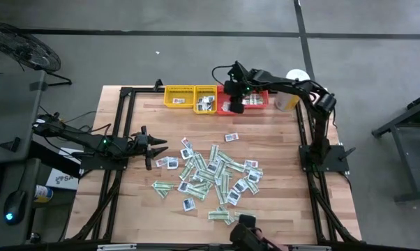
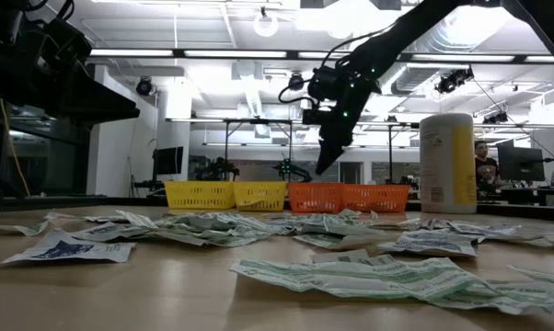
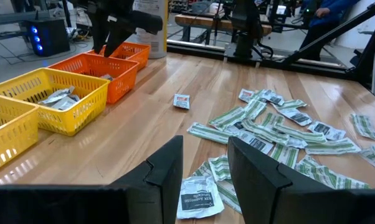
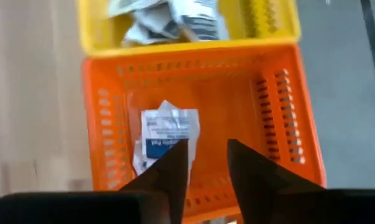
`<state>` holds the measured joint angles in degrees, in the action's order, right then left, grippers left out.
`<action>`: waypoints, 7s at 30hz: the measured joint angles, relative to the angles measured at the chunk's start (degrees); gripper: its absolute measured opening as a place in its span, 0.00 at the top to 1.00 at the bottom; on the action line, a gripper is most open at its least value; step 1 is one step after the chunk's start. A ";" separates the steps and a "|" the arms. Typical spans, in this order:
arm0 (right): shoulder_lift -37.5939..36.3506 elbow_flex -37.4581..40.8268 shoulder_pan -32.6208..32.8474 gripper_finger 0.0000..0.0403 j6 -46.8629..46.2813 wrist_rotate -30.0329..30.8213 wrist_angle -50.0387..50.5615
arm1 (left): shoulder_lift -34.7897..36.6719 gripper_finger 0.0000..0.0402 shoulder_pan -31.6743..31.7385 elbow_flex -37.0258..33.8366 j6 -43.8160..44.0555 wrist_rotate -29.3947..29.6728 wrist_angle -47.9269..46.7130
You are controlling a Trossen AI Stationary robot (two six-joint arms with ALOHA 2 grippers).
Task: Pick & Place First Aid Supplies
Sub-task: Put the blue pad into the left orange bin, then put the orange packet into the left yellow bin
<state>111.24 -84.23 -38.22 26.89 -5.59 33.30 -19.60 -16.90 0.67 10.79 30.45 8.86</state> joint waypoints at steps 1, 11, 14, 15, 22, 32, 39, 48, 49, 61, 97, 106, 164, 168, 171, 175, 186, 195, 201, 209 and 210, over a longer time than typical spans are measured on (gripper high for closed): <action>-0.31 -0.02 0.02 0.70 -3.41 0.92 0.25 | -0.01 0.68 0.00 0.00 0.00 0.00 0.00; -3.15 -0.04 1.46 0.61 -33.56 -1.88 8.35 | 0.01 0.68 0.01 0.00 0.00 -0.02 0.02; -3.15 -0.04 3.67 0.60 -37.88 -3.91 11.76 | 0.00 0.68 0.01 0.00 0.00 -0.02 0.00; -3.15 -0.04 4.64 0.59 -39.04 -3.92 12.55 | -0.02 0.68 0.00 0.00 0.00 -0.02 0.00; -3.28 -0.04 12.50 0.58 -48.26 -1.44 16.75 | 0.01 0.68 -0.01 0.00 0.00 -0.02 0.00; -2.07 -0.04 21.80 0.58 -66.72 5.59 16.40 | -0.02 0.68 0.01 0.00 0.00 -0.01 0.00; 0.83 -0.04 24.50 0.58 -70.60 9.29 15.07 | -0.01 0.68 -0.01 0.00 0.00 0.01 0.01; 4.22 -0.04 25.11 0.55 -72.83 8.58 12.87 | -0.01 0.68 0.01 0.00 0.00 0.00 0.00; 4.67 -0.04 25.20 0.53 -73.21 8.51 12.89 | 0.01 0.68 0.01 0.00 0.00 -0.02 0.00; 6.29 -0.04 25.09 0.44 -75.71 12.13 12.98 | 0.00 0.68 0.00 0.00 0.00 -0.02 0.02; 10.35 -0.16 25.54 0.85 -74.18 9.98 16.76 | -0.02 0.68 0.00 0.00 0.00 -0.35 -0.02; 7.68 0.31 25.61 0.99 -72.31 8.04 16.86 | 0.00 0.68 0.00 0.00 0.00 -0.39 -0.07; -2.19 0.00 22.16 1.00 -57.40 -37.05 -55.57 | -0.06 0.68 0.95 2.34 26.15 10.70 23.59; -2.19 0.00 21.26 1.00 -56.38 -39.53 -57.56 | -1.59 0.68 5.25 2.65 25.20 4.56 29.87; -2.19 -0.02 20.20 1.00 -56.42 -41.35 -60.16 | -3.68 0.68 10.26 4.73 24.98 -0.72 30.04; -2.19 -0.02 18.91 1.00 -57.77 -43.49 -65.84 | -9.46 0.68 18.34 9.09 26.26 -11.48 30.64; -2.17 -0.04 16.07 1.00 -62.79 -50.15 -76.72 | -30.27 0.68 36.65 25.04 27.44 -43.56 33.44; -2.19 -0.04 14.60 1.00 -67.98 -58.35 -81.87 | -35.07 0.68 40.93 26.69 27.06 -50.37 40.68; -2.18 -0.04 15.32 1.00 -66.51 -57.91 -81.64 | -35.09 0.68 40.91 26.69 26.95 -51.13 41.82; -2.17 -0.04 15.26 1.00 -65.81 -57.00 -81.58 | -41.55 0.68 40.91 28.23 27.14 -53.50 45.61; -2.18 -0.04 15.18 1.00 -65.86 -57.18 -81.57 | -42.30 0.68 40.91 28.80 26.99 -53.80 45.62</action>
<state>109.06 -84.27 -23.04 -38.97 -62.77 -48.27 -61.91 24.01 29.47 37.78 -23.34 54.49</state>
